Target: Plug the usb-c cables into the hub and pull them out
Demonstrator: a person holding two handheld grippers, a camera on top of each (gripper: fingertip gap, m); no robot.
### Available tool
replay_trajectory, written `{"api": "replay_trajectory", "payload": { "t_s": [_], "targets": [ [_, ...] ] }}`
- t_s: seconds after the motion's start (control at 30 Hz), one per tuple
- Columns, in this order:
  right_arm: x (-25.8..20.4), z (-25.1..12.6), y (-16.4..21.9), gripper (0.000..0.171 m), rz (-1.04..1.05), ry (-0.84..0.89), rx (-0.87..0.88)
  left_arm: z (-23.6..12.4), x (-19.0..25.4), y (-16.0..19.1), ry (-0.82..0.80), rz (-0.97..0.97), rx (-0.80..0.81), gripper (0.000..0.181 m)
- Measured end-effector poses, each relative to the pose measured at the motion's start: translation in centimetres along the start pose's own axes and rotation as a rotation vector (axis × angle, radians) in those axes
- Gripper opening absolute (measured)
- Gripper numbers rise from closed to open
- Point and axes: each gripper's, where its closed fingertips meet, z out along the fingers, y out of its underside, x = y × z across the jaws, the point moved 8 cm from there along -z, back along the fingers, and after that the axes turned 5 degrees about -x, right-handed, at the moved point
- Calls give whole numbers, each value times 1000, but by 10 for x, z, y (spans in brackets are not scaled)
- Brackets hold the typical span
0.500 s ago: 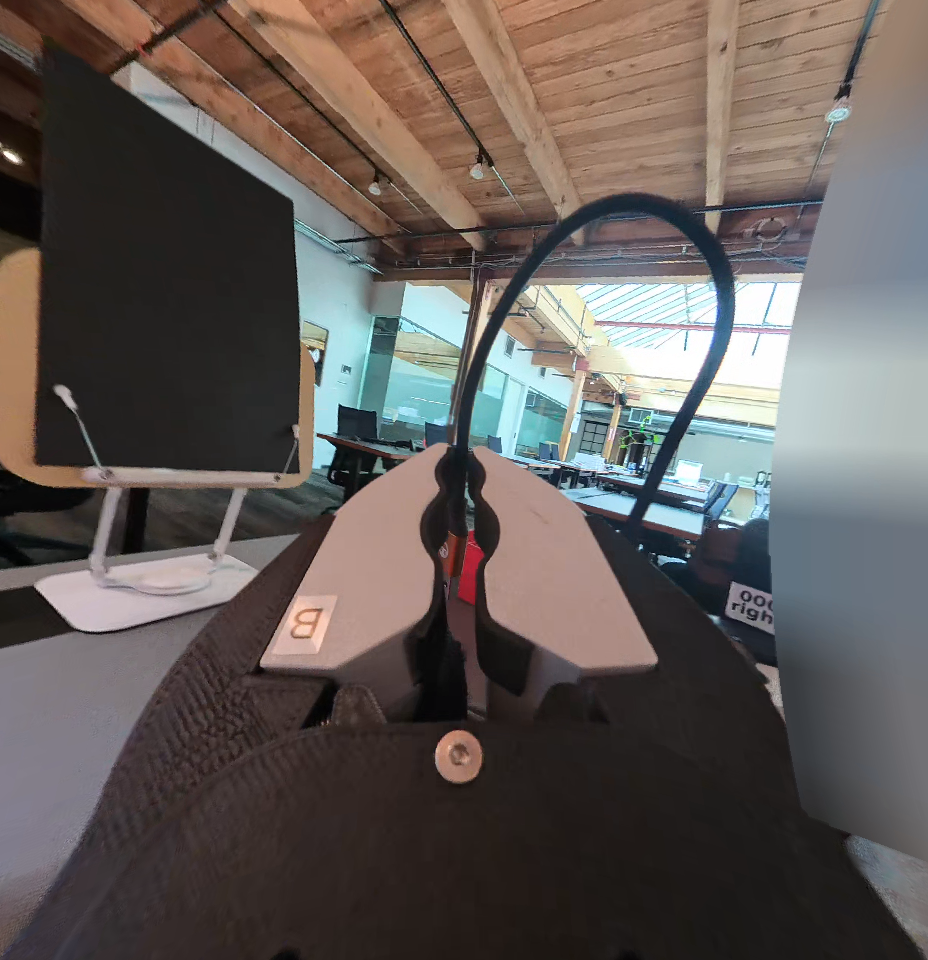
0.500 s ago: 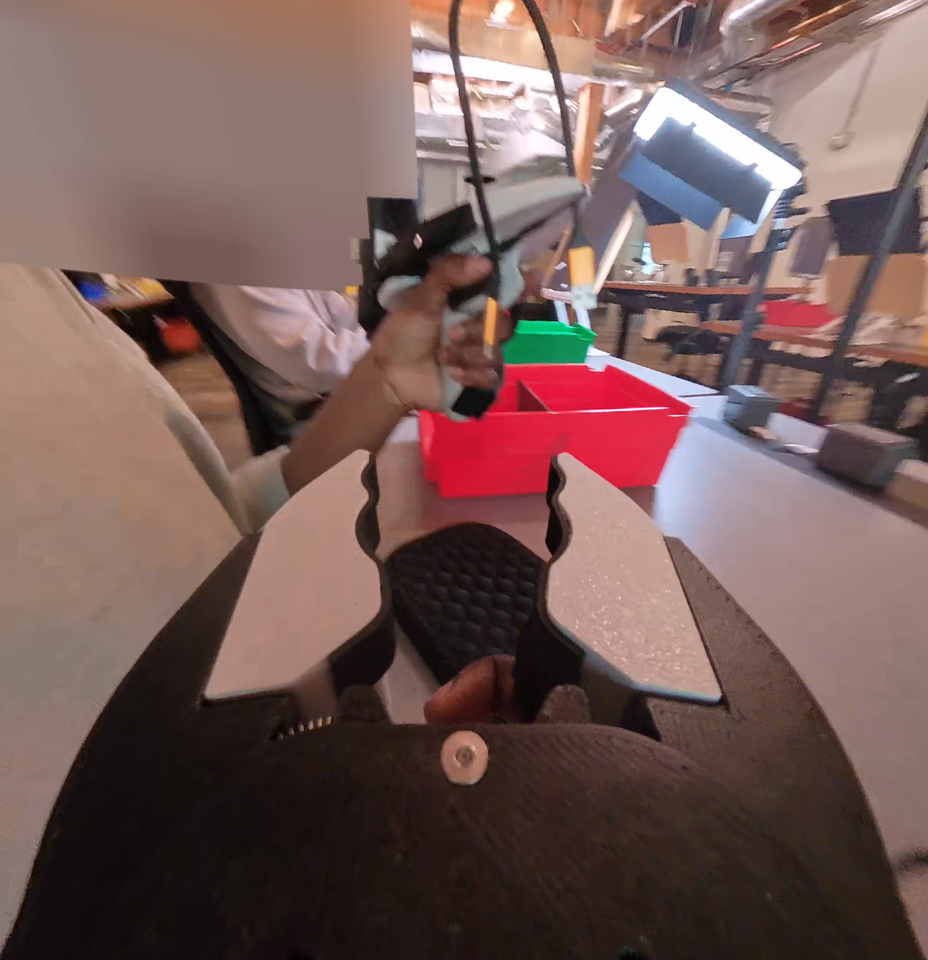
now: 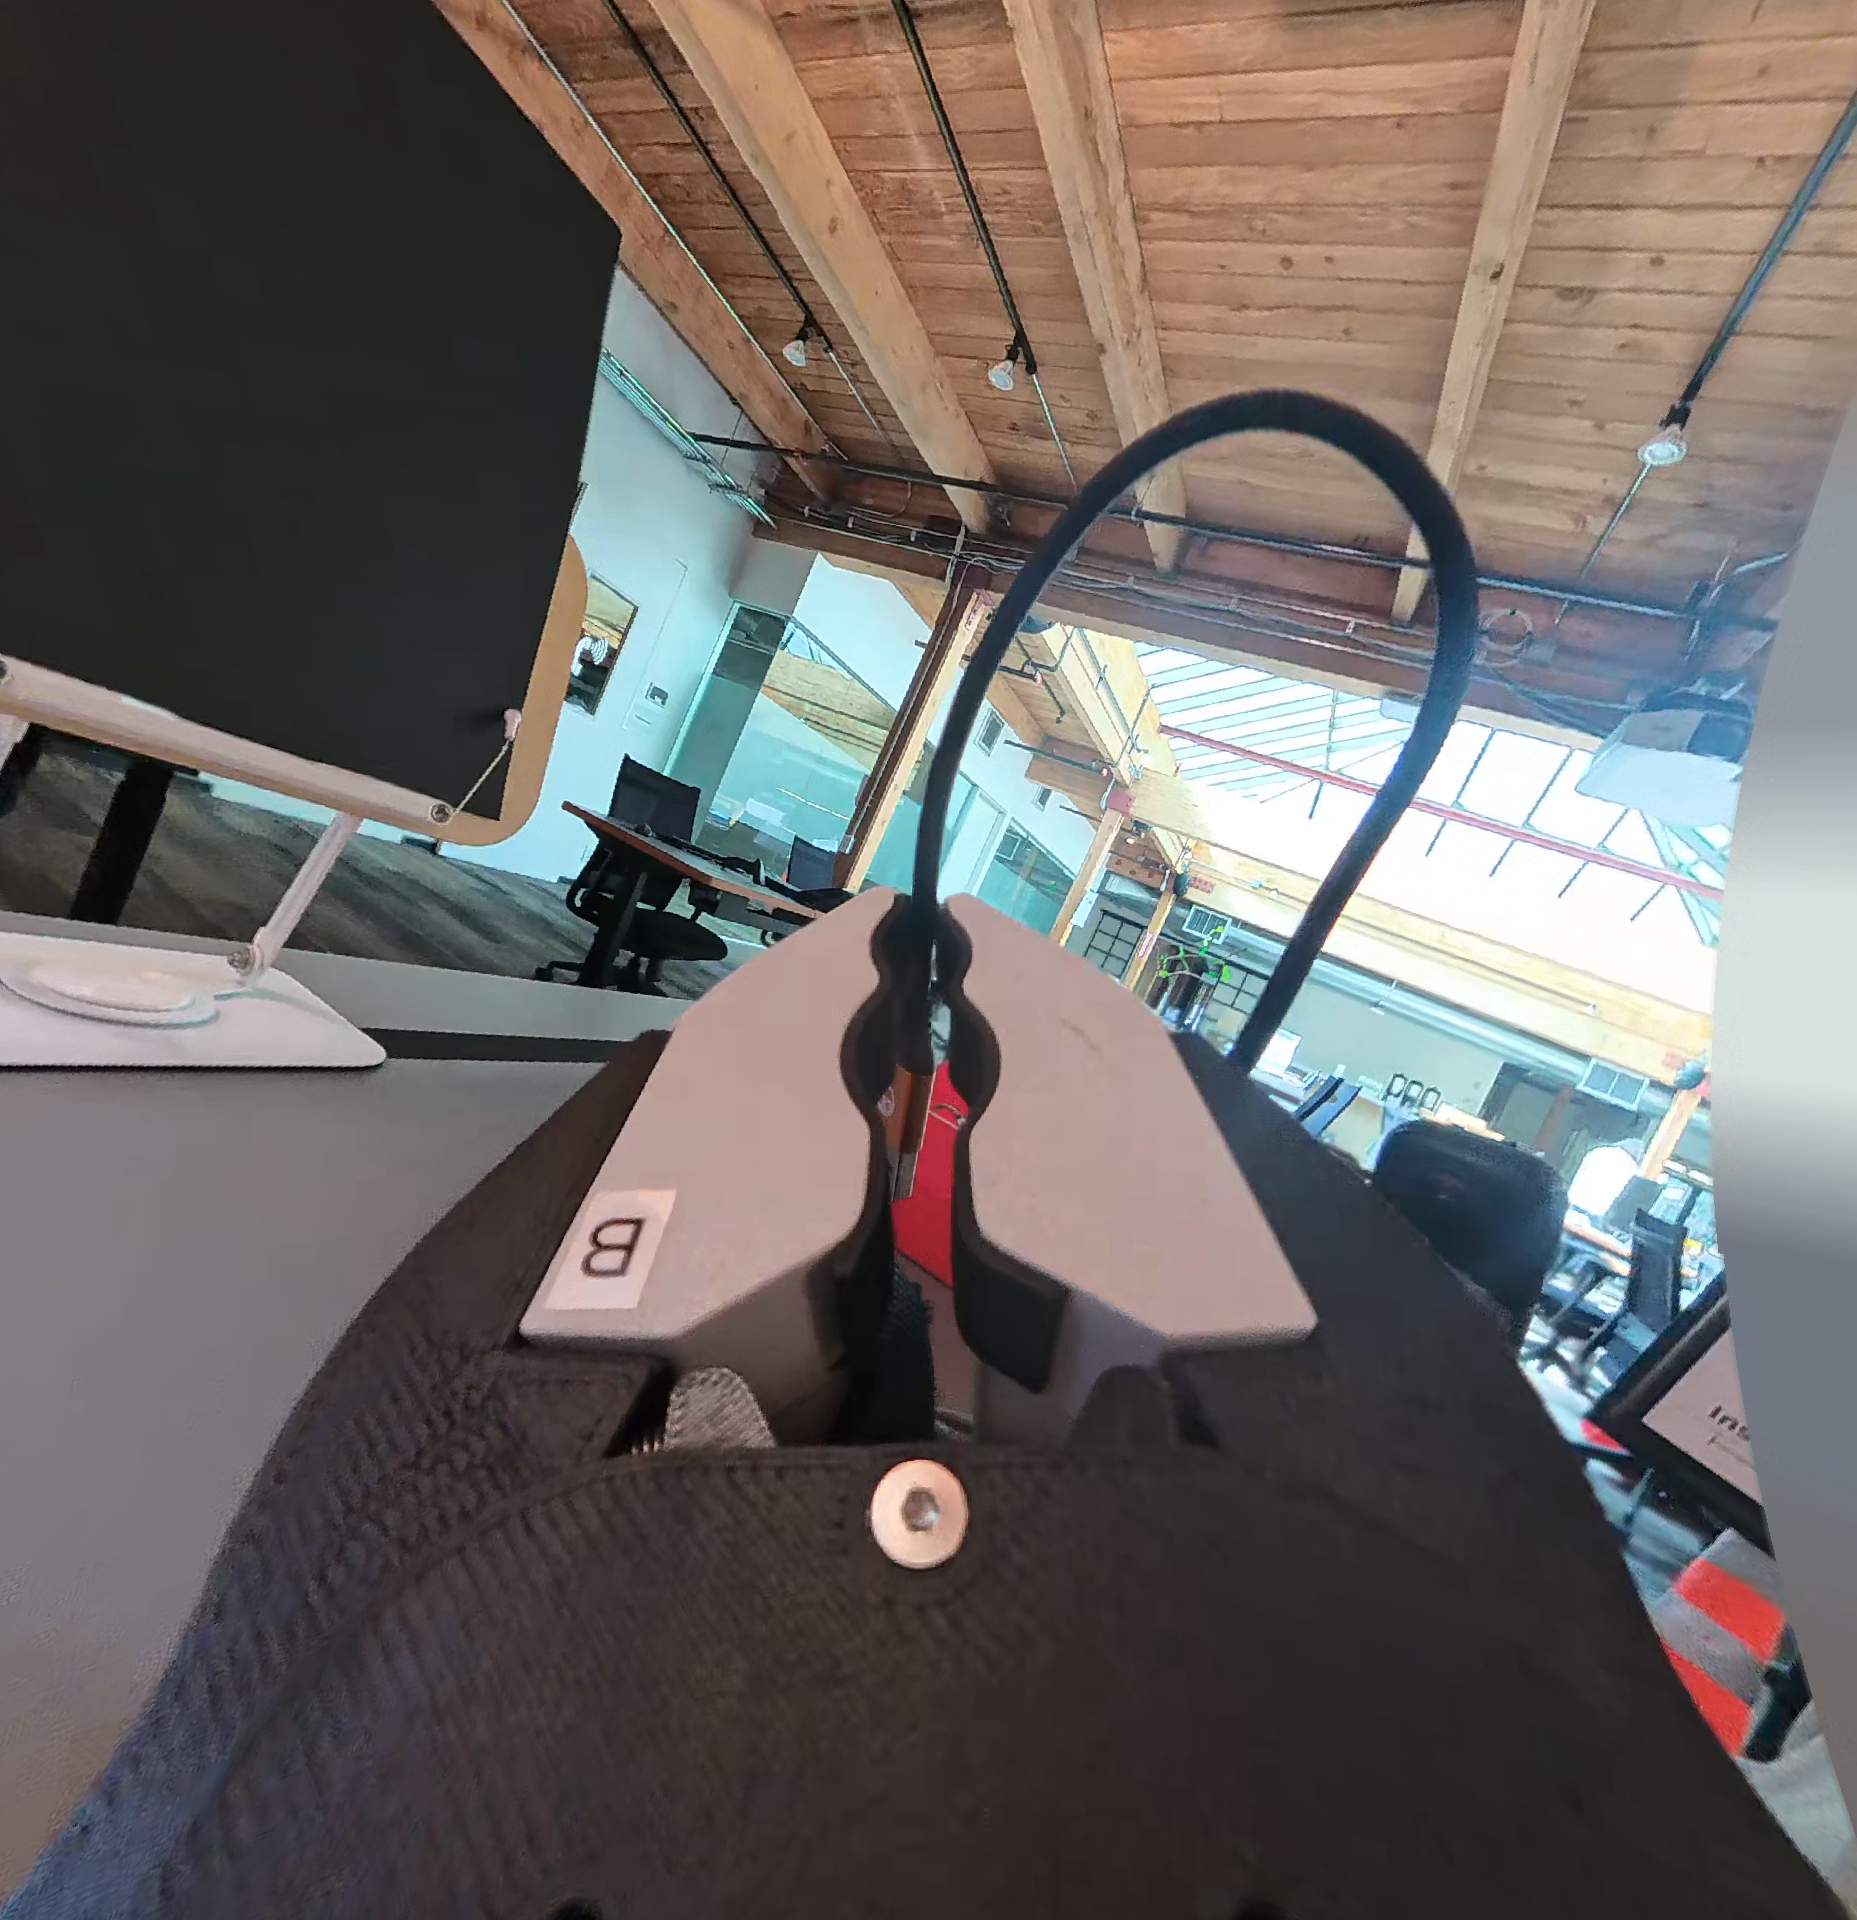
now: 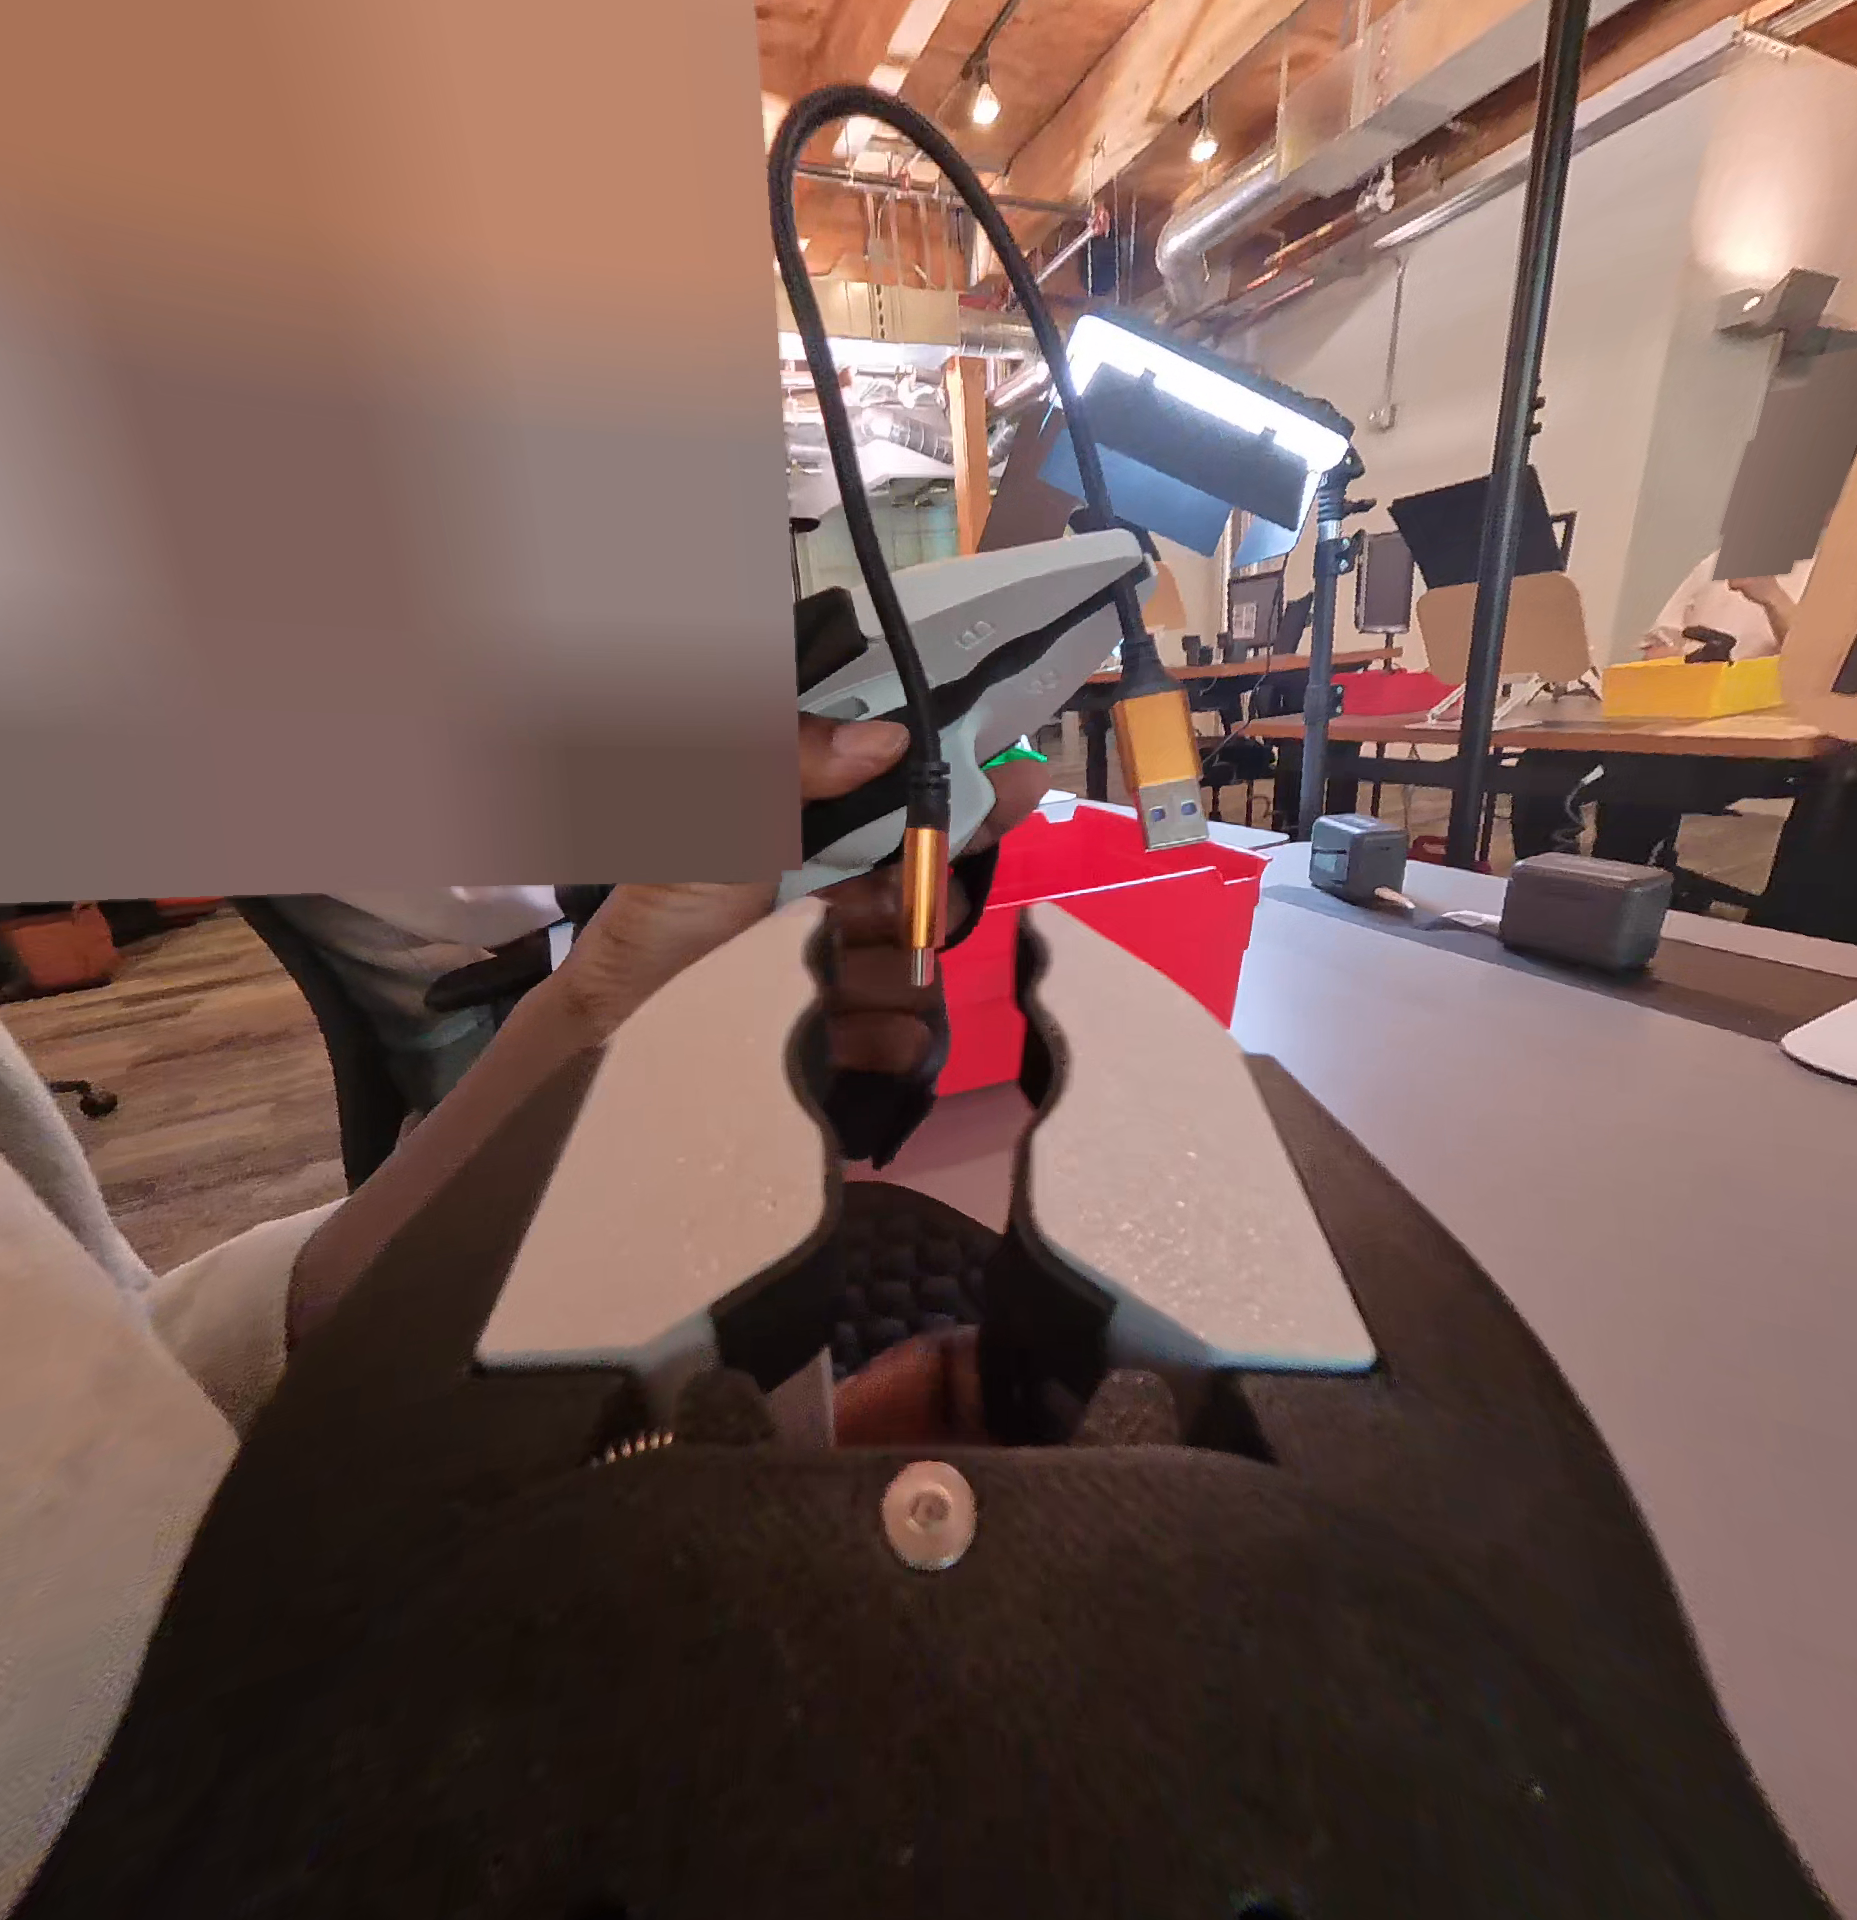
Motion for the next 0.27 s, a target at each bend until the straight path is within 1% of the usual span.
{"api": "replay_trajectory", "payload": {
  "t_s": [0.07, 0.1, 0.17, 0.2, 0.27],
  "targets": [
    [2, 0, 0, 10, -21, 33, 10, -1, -1, 2, 7, -37, 6, 4],
    [3, -1, 1, 5, -29, 35, 11, -1, -2, 3, 9, -54, 7, 4],
    [5, -4, -1, 5, 5, 4, 18, -2, -6, 7, -6, -82, -2, 4],
    [8, -7, -3, 5, 65, -28, 25, -4, -11, 10, -26, -94, -13, 4],
    [19, -14, -7, 5, 256, -88, 36, -7, -23, 20, -52, -137, -75, 5]
  ]
}}
